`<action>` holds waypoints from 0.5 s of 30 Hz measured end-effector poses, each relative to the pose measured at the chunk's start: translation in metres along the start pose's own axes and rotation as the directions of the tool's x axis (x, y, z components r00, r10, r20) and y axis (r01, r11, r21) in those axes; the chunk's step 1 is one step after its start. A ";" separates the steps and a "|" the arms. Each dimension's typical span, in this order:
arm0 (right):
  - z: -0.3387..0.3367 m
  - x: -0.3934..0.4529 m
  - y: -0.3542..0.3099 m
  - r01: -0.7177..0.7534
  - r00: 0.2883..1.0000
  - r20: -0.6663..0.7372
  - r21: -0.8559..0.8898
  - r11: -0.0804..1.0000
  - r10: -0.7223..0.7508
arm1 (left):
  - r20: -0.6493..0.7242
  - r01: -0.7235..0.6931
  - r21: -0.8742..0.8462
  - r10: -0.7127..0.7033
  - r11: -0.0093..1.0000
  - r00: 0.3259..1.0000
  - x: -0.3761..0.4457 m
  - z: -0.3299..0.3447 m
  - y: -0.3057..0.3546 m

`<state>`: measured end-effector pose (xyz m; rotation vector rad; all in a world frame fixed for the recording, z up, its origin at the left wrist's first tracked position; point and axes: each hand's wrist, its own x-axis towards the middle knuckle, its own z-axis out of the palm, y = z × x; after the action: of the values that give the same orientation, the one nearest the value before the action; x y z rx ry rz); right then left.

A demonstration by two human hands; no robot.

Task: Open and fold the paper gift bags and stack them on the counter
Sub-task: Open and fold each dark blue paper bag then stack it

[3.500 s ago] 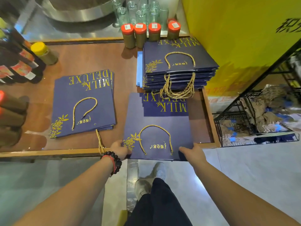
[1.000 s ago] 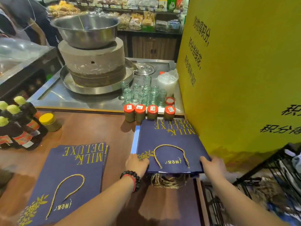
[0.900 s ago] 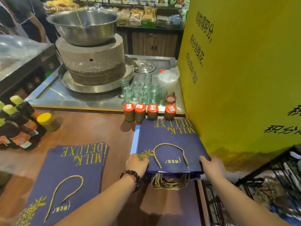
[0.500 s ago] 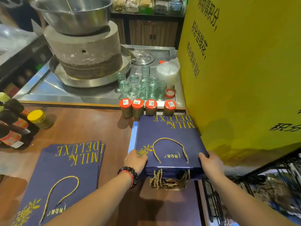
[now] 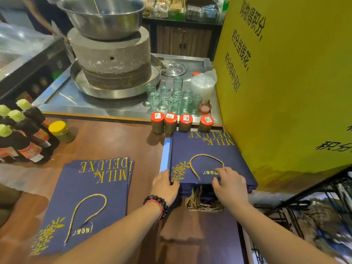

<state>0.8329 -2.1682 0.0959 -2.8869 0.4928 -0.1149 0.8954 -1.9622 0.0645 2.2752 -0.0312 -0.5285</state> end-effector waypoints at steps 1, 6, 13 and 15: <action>0.003 -0.006 -0.010 0.043 0.999 -0.015 0.011 0.999 -0.043 | -0.011 -0.002 0.002 0.002 1.000 1.000 -0.003 -0.004 -0.006; 0.036 -0.046 -0.081 0.274 0.960 -0.069 0.028 0.961 -0.272 | 0.025 0.049 0.045 -0.050 0.998 0.998 -0.020 -0.029 -0.080; 0.115 -0.099 -0.212 0.243 0.942 0.252 -0.061 0.968 -0.221 | 0.073 0.041 0.271 -0.063 0.962 0.995 -0.050 -0.094 -0.219; 0.136 -0.113 -0.245 0.178 0.919 0.368 -0.057 0.982 -0.145 | 0.062 0.043 0.305 -0.064 0.952 0.996 -0.059 -0.116 -0.260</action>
<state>0.8194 -1.8781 0.0123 -2.9314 0.1942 0.4200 0.8494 -1.6904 -0.0272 2.5613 -0.0921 -0.6721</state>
